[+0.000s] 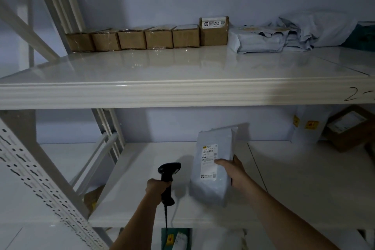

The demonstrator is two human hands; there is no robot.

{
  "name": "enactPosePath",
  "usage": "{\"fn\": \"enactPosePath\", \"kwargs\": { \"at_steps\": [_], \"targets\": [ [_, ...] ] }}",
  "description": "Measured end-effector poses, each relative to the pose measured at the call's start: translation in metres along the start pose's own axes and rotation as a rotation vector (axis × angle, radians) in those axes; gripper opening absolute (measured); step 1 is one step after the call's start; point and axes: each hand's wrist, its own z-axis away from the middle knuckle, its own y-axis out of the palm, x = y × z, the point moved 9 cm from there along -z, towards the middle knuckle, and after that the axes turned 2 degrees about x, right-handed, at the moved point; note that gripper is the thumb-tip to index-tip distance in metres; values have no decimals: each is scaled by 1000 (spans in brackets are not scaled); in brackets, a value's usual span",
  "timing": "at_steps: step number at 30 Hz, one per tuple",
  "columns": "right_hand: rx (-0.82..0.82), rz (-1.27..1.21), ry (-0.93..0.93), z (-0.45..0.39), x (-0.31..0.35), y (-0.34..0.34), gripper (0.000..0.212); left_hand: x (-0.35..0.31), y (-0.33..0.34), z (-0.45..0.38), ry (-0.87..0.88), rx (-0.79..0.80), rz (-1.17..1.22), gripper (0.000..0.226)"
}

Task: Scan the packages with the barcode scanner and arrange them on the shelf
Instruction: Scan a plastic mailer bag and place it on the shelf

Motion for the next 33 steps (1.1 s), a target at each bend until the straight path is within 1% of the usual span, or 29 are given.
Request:
{"fn": "enactPosePath", "kwargs": {
  "at_steps": [4,8,15,20,22,23,24,26,27,28,29,31,33],
  "targets": [
    [-20,41,53,3,-6,-11,54,16,-2,-9,-16,-7,-56,39],
    [-51,6,69,8,-12,-20,53,23,6,-15,-37,5,-102,34],
    [-21,-41,53,18,-12,-31,49,23,0,-7,-42,-79,-292,25],
    [-4,-56,34,29,-7,-34,45,16,7,9,-75,-41,-373,36],
    [33,-66,28,36,-3,-33,43,5,8,23,-72,-103,-388,42],
    [57,-79,21,39,-1,-33,42,-8,11,31,-17,-128,-383,43],
    [76,-97,13,41,1,-34,43,-23,19,39,72,-106,-370,42],
    [109,-118,-2,47,7,-40,43,-53,45,60,239,28,-259,44],
    [130,-119,-8,51,11,-43,43,-62,60,72,251,126,-131,46],
    [155,-114,-13,55,14,-46,44,-66,76,86,210,239,-3,49],
    [179,-106,-17,60,18,-49,44,-69,91,100,176,354,76,53],
    [215,-90,-28,73,26,-59,43,-78,118,129,202,521,85,60],
    [246,-79,-41,85,33,-72,42,-86,133,149,278,556,63,60]
  ]
}}
